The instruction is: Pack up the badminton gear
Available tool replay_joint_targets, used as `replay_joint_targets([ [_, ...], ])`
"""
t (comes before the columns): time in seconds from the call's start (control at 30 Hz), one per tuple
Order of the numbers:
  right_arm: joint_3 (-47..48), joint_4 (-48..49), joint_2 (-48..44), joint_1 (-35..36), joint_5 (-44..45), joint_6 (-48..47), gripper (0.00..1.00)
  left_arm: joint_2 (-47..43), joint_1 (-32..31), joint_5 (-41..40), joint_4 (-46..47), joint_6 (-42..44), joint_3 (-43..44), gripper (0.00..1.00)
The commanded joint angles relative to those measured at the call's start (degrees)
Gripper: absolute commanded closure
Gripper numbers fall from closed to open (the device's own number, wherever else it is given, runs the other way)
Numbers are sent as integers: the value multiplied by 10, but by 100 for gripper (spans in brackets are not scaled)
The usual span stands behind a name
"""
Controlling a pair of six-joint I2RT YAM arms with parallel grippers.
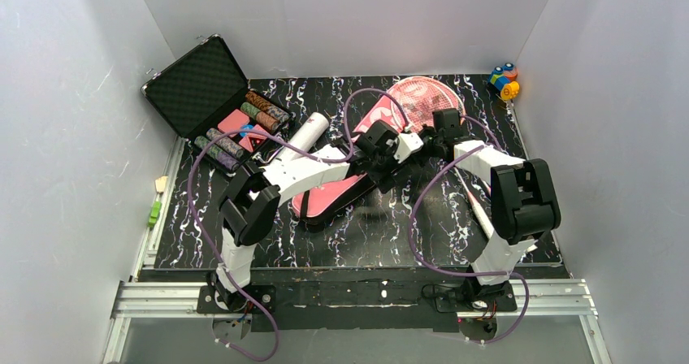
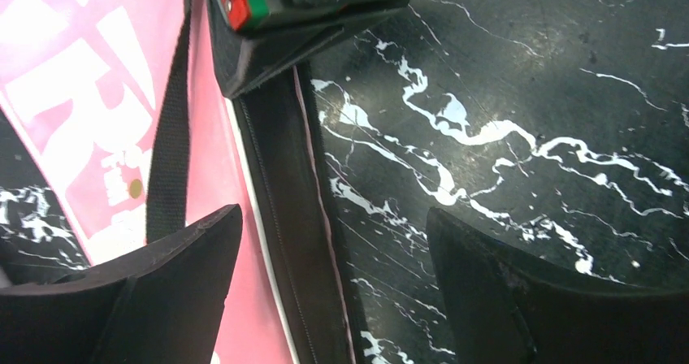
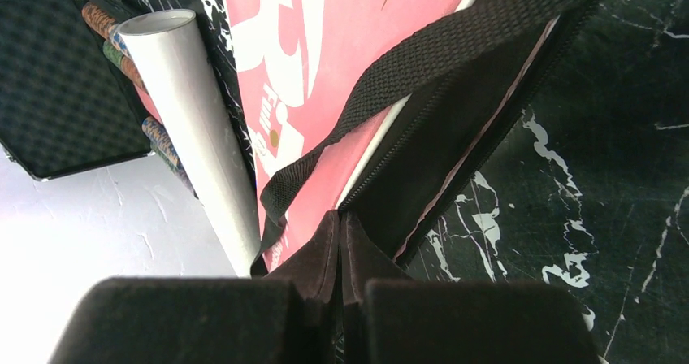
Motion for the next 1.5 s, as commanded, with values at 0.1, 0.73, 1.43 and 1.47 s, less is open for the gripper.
replay_joint_targets([
  [0.1,8,-2,-42,5,-1,-12,99,-43,-10,-98,62,74,-26,19],
  [0.73,14,-73,-98,-6,-15,-56,82,-45,-12,-152,119,107,-65,100],
  [1.43,202,-352,21,-75,298,-460,53,-71,-2,-133,75,51,-51,100],
  [1.47,203,-353,27,-73,302,-465,53,-70,-2,-133,75,49,-51,100],
])
